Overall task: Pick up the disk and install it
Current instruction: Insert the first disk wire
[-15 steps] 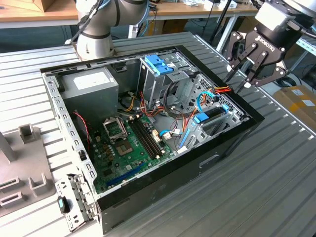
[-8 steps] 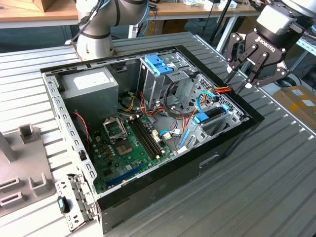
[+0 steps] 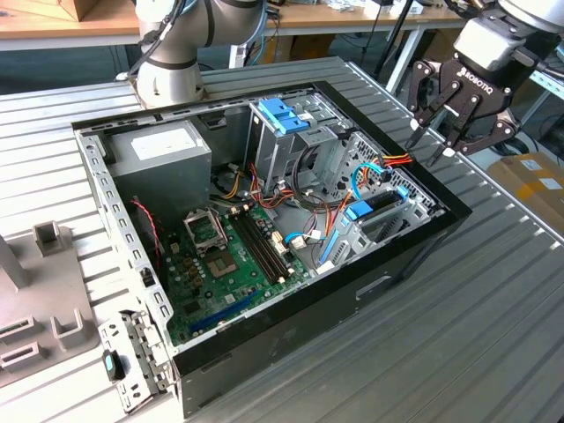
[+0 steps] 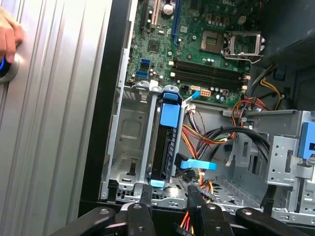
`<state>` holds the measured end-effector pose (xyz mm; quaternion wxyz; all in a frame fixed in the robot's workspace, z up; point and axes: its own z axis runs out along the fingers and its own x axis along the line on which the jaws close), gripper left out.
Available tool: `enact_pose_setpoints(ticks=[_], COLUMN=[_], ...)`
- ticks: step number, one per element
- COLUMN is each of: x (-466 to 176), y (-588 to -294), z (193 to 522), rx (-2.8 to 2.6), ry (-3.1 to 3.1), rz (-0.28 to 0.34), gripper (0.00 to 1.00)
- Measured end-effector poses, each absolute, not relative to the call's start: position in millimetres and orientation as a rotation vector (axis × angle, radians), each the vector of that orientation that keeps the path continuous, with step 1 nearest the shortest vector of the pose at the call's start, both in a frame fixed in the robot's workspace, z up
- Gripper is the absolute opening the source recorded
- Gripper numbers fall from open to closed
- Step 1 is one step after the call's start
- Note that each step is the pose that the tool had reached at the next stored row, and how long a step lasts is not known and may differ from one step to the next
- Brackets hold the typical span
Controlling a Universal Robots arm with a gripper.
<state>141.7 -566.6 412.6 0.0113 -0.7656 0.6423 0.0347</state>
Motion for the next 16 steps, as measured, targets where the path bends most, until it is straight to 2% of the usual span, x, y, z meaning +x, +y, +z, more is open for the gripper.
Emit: enact_pose_setpoints(ticks=[16], x=[141.7], y=[-566.6], z=[404.2], rx=[-2.390], ry=[2.001], rz=[0.109], gripper=[0.42])
